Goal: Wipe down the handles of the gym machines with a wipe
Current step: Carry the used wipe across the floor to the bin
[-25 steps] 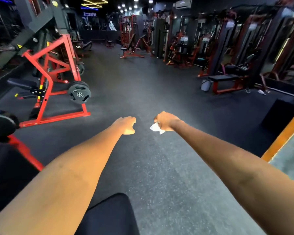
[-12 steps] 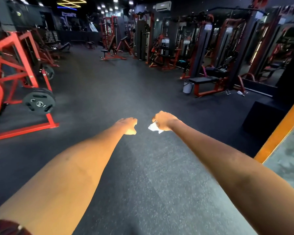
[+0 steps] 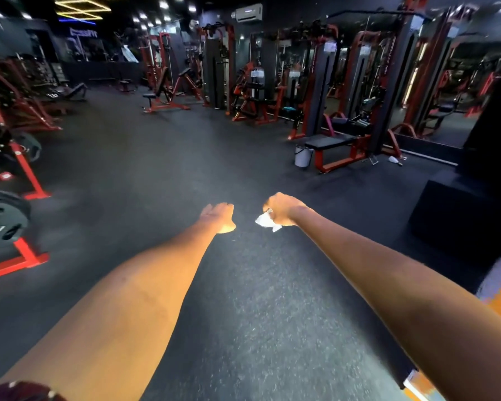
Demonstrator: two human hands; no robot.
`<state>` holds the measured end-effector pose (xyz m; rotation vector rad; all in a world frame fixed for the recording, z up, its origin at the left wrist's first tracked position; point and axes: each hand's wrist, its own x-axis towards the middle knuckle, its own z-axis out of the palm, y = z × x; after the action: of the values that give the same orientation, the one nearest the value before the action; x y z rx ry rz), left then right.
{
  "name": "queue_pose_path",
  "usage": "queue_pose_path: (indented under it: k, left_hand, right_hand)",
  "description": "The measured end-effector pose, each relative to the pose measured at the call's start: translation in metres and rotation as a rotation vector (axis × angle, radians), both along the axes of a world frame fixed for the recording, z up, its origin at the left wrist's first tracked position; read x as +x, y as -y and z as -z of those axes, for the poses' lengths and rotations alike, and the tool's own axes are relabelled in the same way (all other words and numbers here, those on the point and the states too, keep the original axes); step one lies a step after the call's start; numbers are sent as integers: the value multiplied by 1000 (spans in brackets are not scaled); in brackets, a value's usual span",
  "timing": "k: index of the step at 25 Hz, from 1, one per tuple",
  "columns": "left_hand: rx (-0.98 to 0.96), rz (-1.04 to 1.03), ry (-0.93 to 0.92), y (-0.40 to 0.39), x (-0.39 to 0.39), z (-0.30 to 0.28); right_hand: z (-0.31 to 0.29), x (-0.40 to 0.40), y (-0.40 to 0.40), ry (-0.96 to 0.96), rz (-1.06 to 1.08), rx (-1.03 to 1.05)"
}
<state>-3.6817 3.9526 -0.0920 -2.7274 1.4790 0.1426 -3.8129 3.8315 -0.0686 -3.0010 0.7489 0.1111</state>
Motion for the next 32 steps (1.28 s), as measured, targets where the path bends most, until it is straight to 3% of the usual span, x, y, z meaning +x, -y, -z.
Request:
queue_pose_path:
  k: [5,11,15,20,32]
  left_hand:
    - [-11,0,44,139,66,11]
    - [-54,-88,-18,303,149,1]
    - [-34,-89,-2,393,197,10]
    - [-40,-59,18,528,289,26]
    - [10,-19,-26,836,497,21]
  right_hand:
    - [24,65,152,68,1,15]
    - [12,148,319,76,-6,41]
    - [23,203,405,-1,-98,26]
    - [46,293,543,-13,-107,-16]
    - [31,487,851,-15,-70,-44]
